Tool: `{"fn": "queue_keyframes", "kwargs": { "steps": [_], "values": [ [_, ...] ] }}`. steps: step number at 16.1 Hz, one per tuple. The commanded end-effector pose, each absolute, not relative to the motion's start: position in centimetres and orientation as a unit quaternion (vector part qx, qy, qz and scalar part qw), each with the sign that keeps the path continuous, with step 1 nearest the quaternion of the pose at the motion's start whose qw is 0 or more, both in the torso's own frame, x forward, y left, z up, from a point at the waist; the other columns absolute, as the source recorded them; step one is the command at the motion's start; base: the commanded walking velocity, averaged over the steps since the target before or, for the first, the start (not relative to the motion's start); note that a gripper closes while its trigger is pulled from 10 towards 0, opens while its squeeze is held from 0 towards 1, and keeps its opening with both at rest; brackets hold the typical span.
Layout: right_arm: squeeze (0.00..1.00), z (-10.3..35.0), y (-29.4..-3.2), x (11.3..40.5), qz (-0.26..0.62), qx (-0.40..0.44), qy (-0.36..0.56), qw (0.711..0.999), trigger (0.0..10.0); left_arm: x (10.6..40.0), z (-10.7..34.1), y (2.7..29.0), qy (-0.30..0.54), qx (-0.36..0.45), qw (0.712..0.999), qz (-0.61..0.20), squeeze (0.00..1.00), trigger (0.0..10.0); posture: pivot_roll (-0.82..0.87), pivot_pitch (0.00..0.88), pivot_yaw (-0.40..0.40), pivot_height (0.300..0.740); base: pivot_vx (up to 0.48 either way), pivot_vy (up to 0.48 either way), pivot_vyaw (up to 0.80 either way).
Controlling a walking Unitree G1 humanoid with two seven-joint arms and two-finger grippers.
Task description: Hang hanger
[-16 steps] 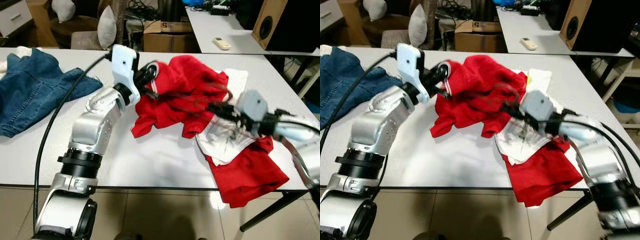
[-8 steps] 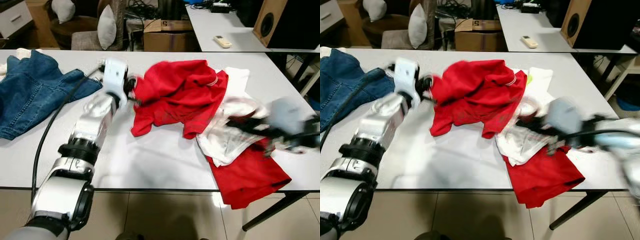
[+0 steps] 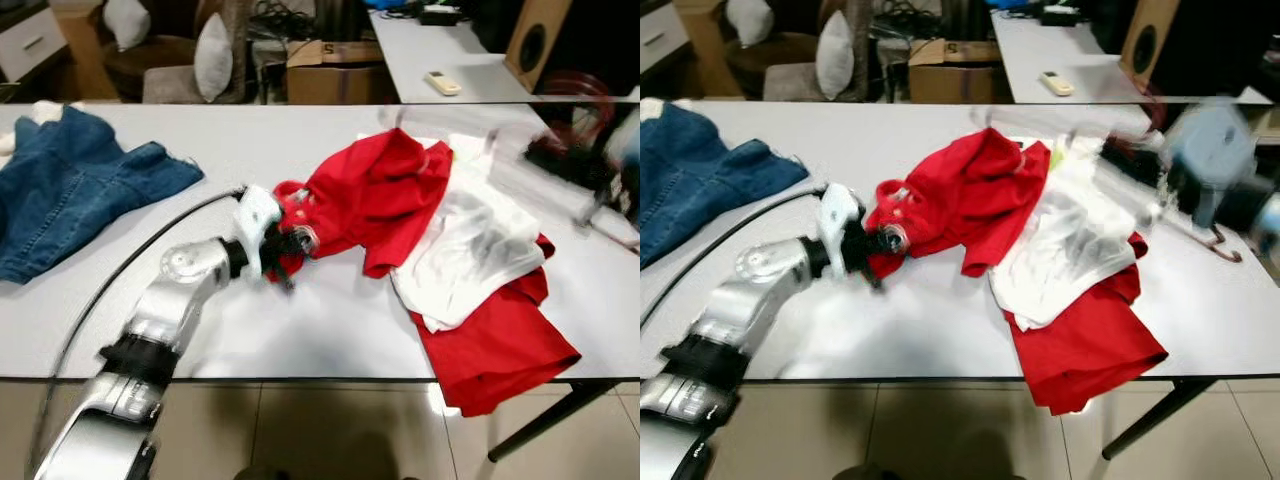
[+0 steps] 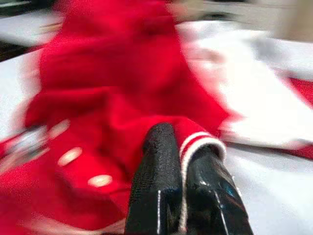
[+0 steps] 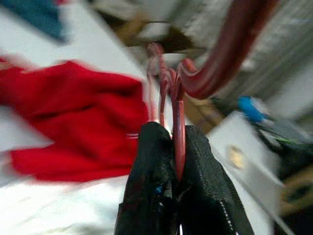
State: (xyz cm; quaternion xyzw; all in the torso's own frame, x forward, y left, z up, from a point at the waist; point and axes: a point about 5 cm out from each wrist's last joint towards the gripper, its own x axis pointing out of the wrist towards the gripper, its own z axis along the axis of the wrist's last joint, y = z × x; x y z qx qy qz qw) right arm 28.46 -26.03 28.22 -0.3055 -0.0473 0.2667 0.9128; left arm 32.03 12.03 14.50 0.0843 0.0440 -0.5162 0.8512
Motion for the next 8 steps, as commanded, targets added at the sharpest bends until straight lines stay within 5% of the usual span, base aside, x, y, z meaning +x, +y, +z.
{"fn": "queue_keyframes", "kwargs": {
  "steps": [1, 8],
  "values": [
    [0.00, 27.7, -25.6, 29.3, 0.251, -0.296, -0.043, 0.921, 10.0, 30.9, 14.4, 10.4, 0.045, 0.104, 0.816, -0.567, 0.00, 10.0, -0.07, 0.000, 0.051, 0.740, 0.000, 0.000, 0.00],
    [0.00, 23.3, -17.7, 33.1, 0.301, -0.224, -0.036, 0.926, 10.0, 30.0, 11.1, 6.7, 0.062, 0.221, 0.790, -0.568, 0.00, 10.0, -0.06, 0.000, 0.055, 0.740, 0.000, 0.000, 0.00]
  ]
}}
